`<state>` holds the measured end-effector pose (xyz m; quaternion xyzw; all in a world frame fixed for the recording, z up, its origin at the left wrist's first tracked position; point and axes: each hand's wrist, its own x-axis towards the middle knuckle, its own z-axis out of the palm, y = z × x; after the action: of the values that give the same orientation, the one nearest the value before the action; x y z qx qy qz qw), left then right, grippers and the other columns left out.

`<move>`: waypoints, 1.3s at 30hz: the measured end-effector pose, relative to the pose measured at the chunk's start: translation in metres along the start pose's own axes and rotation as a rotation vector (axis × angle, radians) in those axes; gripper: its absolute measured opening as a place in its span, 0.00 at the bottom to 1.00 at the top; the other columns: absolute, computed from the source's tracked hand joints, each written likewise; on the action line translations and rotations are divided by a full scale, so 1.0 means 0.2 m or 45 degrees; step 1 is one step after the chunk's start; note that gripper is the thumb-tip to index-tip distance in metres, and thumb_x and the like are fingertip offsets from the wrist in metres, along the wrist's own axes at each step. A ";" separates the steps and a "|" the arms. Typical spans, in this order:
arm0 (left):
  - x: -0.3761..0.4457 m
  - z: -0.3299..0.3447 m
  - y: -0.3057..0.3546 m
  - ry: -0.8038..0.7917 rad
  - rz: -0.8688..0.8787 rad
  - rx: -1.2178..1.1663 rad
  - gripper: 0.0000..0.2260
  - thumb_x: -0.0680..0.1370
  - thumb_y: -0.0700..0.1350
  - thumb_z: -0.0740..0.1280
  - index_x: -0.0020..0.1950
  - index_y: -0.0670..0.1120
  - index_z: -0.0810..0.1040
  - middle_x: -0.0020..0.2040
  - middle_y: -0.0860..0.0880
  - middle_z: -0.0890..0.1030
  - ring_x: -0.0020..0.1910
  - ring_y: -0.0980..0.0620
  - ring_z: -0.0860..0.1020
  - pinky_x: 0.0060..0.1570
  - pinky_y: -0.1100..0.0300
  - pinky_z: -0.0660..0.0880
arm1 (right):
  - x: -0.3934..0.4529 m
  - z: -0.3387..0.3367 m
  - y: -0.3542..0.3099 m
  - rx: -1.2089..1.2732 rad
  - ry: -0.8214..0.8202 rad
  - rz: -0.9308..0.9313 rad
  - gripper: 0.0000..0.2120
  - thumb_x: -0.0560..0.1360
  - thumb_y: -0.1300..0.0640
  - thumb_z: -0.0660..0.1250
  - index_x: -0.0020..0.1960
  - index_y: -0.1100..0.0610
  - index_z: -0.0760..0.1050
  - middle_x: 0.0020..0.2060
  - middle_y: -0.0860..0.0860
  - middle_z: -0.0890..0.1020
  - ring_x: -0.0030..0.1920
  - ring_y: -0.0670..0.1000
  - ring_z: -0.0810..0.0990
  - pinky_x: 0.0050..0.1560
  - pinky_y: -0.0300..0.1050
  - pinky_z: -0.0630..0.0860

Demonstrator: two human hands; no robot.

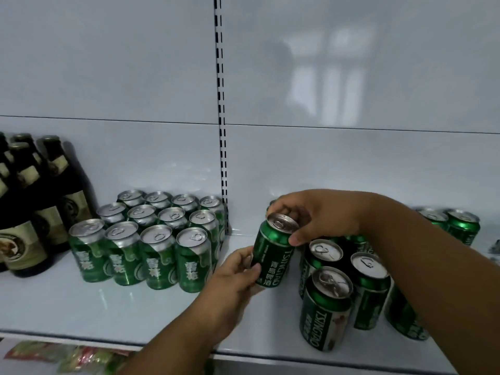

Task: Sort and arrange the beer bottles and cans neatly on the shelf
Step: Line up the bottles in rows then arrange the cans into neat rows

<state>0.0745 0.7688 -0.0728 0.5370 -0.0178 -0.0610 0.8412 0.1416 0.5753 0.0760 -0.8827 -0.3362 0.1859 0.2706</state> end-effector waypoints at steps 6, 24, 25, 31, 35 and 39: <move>0.04 -0.04 0.00 -0.046 -0.195 -0.543 0.20 0.77 0.47 0.65 0.66 0.38 0.75 0.62 0.34 0.79 0.57 0.36 0.80 0.61 0.40 0.74 | 0.03 0.07 -0.10 -0.096 0.256 0.163 0.16 0.71 0.45 0.74 0.56 0.47 0.76 0.49 0.46 0.84 0.50 0.47 0.83 0.56 0.54 0.79; -0.07 -0.06 -0.04 -0.104 0.057 0.556 0.08 0.81 0.51 0.64 0.59 0.60 0.75 0.52 0.59 0.82 0.53 0.60 0.80 0.52 0.61 0.77 | -0.02 0.30 -0.26 -0.482 0.371 0.592 0.23 0.69 0.33 0.68 0.56 0.46 0.72 0.50 0.45 0.76 0.50 0.49 0.77 0.48 0.48 0.76; -0.07 -0.06 -0.05 -0.140 0.125 0.684 0.10 0.79 0.49 0.68 0.57 0.62 0.74 0.50 0.62 0.82 0.52 0.64 0.79 0.49 0.65 0.75 | -0.01 0.31 -0.25 -0.488 0.384 0.586 0.23 0.70 0.33 0.68 0.56 0.48 0.72 0.49 0.45 0.77 0.49 0.48 0.77 0.46 0.47 0.75; 0.01 -0.06 -0.11 0.002 0.358 1.252 0.19 0.69 0.50 0.76 0.57 0.58 0.76 0.52 0.58 0.79 0.51 0.58 0.78 0.52 0.57 0.78 | 0.04 0.32 -0.21 -0.705 0.340 0.528 0.28 0.69 0.31 0.68 0.49 0.57 0.75 0.42 0.52 0.79 0.40 0.49 0.77 0.34 0.44 0.70; 0.02 -0.04 -0.14 -0.002 0.374 1.235 0.21 0.70 0.46 0.76 0.57 0.62 0.73 0.55 0.60 0.79 0.54 0.59 0.78 0.55 0.58 0.76 | 0.05 0.28 -0.15 -0.642 0.265 0.495 0.29 0.72 0.30 0.62 0.47 0.57 0.76 0.42 0.53 0.80 0.42 0.52 0.78 0.40 0.47 0.73; 0.01 -0.04 -0.10 -0.045 0.322 1.123 0.22 0.73 0.46 0.75 0.58 0.66 0.71 0.56 0.65 0.78 0.57 0.68 0.76 0.57 0.66 0.73 | 0.09 0.16 -0.06 -0.531 0.418 0.397 0.18 0.82 0.44 0.56 0.52 0.56 0.76 0.47 0.52 0.79 0.50 0.53 0.76 0.46 0.45 0.69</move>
<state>0.0757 0.7670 -0.0936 0.8362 -0.1219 0.0464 0.5327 0.1311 0.6062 0.0549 -0.9784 -0.1794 0.0073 0.1026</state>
